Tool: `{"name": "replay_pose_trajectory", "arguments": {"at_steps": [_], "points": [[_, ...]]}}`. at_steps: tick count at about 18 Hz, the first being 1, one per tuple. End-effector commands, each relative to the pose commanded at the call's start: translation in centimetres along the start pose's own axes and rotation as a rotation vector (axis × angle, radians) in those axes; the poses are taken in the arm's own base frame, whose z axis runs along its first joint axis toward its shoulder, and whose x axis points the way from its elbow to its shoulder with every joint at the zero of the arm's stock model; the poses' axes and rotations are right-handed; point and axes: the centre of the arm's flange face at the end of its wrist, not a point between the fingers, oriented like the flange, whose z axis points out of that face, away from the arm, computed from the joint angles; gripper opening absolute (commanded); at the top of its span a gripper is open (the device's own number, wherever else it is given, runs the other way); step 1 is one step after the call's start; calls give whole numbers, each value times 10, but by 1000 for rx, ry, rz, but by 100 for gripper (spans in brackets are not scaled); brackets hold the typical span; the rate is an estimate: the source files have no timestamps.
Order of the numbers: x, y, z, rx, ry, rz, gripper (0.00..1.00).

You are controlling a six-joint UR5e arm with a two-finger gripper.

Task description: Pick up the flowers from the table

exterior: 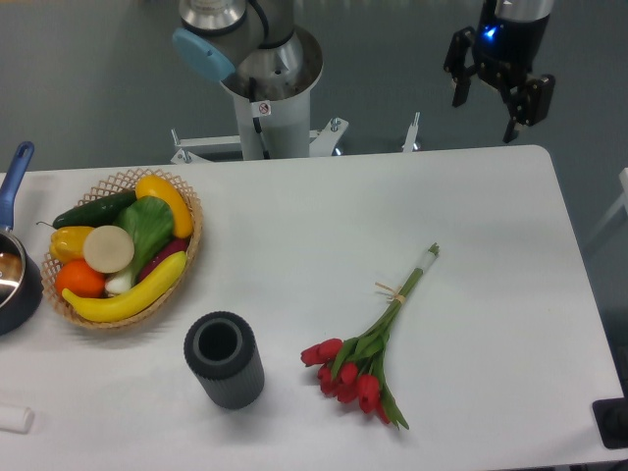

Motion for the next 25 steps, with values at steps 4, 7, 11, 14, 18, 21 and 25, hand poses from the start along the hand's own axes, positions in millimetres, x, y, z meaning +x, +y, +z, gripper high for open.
{"name": "replay_pose_trajectory", "arguments": {"at_steps": [4, 7, 11, 14, 18, 21, 25], "points": [[-2, 3, -6, -7, -5, -8, 100], [2, 3, -3, -1, -1, -18, 100], [5, 4, 7, 9, 13, -39, 100], [4, -2, 13, 14, 24, -115, 100], [0, -9, 32, 60, 52, -179, 100], [-9, -33, 64, 85, 115, -222, 100], [-22, -58, 97, 83, 179, -302, 100]]}}
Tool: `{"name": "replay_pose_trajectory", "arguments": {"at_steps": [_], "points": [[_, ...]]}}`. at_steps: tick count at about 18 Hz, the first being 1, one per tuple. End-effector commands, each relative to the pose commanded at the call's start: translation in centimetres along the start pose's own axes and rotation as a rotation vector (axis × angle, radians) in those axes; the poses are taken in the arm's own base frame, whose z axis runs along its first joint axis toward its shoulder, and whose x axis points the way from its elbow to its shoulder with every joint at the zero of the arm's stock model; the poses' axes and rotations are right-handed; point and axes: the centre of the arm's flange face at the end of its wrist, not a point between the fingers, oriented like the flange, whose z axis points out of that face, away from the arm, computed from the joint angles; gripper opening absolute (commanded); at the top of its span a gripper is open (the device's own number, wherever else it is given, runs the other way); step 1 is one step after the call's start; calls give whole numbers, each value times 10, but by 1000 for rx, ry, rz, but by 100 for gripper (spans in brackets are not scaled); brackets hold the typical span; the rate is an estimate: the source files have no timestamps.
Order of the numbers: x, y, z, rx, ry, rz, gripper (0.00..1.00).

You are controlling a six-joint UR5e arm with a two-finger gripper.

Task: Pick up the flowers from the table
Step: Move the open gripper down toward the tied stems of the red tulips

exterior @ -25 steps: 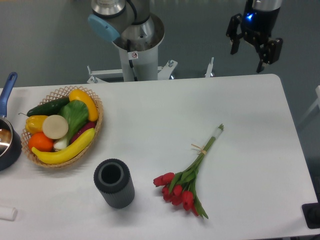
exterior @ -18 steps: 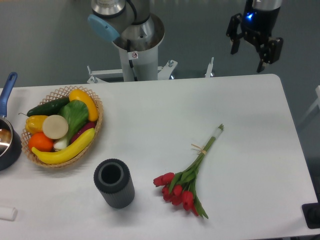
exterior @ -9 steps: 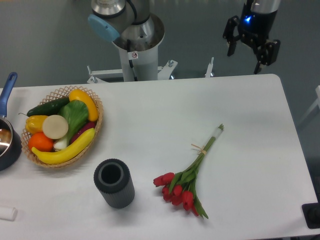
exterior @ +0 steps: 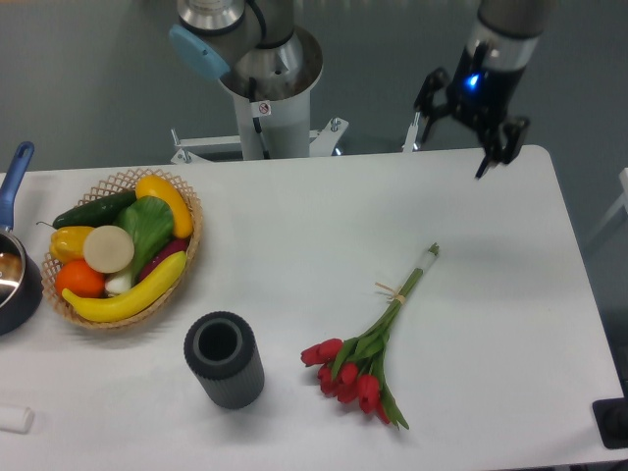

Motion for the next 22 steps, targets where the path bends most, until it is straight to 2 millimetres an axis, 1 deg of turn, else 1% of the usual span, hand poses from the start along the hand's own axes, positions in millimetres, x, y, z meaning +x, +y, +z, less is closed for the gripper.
{"name": "replay_pose_trajectory", "arguments": {"at_steps": [2, 4, 5, 7, 10, 11, 14, 16, 19, 22], "points": [[-1, -13, 12, 0, -7, 2, 100], [-4, -13, 26, 4, -44, 20, 100], [-1, -19, 36, 6, -54, 37, 100], [1, -24, 50, 11, -76, 43, 100], [-3, -24, 68, 7, -44, -15, 100], [-4, -30, 77, 4, -33, -6, 100], [-10, -34, 106, -9, 13, -7, 100], [-13, -40, 116, -12, 24, -6, 100], [-24, -41, 132, -13, 47, -22, 100], [-31, -49, 155, -3, 67, -43, 100]]}}
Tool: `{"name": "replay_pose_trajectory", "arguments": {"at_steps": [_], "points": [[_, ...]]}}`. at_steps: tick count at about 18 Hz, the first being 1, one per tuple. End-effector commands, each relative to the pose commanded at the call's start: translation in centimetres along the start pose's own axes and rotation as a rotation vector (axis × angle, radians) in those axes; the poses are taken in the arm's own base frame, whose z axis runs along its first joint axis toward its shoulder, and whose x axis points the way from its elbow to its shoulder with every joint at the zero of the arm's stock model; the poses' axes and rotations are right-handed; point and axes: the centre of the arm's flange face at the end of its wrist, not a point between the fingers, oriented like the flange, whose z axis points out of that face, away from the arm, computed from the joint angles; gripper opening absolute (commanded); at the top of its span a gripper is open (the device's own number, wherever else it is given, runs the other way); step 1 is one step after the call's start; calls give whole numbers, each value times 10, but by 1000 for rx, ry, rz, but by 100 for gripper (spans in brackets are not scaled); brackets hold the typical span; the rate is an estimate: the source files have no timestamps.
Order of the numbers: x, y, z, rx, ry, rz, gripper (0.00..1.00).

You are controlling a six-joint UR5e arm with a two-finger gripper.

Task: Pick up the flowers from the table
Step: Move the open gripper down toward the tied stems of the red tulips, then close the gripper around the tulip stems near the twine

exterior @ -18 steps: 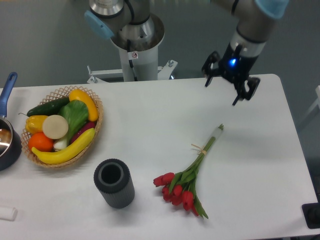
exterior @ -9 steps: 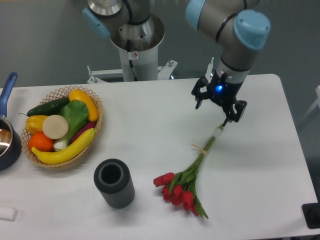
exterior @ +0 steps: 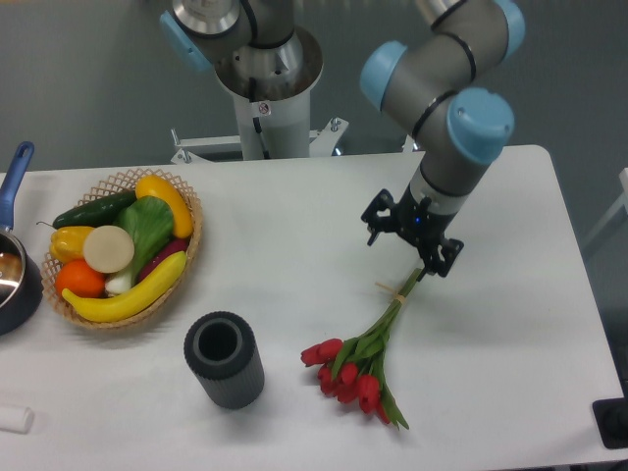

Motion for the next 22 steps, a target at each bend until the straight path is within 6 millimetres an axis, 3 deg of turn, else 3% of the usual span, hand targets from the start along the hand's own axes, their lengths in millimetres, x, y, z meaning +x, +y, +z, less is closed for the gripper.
{"name": "replay_pose_trajectory", "arguments": {"at_steps": [4, 11, 16, 22], "points": [[-13, -8, 22, 9, -40, -23, 100], [-27, -21, 41, 6, -31, -52, 100], [-25, -32, 57, 5, -39, -59, 100], [-28, -30, 68, 5, -49, -57, 100]]}}
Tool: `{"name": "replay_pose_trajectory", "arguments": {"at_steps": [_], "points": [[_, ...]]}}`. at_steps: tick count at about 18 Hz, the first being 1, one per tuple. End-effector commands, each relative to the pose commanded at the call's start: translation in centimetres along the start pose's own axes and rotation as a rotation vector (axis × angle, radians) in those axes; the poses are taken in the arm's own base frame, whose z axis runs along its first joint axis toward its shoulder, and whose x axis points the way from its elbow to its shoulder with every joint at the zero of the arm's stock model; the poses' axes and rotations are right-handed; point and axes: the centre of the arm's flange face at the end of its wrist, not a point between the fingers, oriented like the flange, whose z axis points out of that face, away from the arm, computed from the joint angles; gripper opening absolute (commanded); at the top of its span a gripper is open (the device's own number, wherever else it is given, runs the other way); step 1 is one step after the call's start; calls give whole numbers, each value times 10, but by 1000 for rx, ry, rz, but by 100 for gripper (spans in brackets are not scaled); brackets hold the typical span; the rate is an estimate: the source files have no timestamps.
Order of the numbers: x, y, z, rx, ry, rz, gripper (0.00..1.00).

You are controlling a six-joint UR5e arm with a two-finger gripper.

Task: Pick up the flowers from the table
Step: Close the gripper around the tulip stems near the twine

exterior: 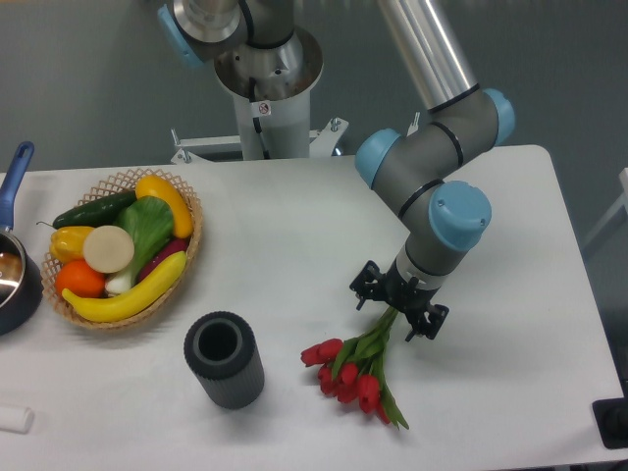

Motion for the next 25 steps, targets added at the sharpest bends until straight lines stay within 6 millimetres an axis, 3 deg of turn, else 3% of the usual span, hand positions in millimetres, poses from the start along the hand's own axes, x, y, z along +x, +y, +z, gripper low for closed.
{"name": "replay_pose_trajectory", "arguments": {"at_steps": [7, 12, 18, 19, 25], "points": [[1, 1, 7, -2, 6, 2, 97], [4, -1, 10, -6, -13, 12, 69], [5, -3, 11, -7, -16, 12, 43], [5, -3, 11, -7, -16, 11, 34], [5, -4, 8, -2, -22, -9, 20]]}}
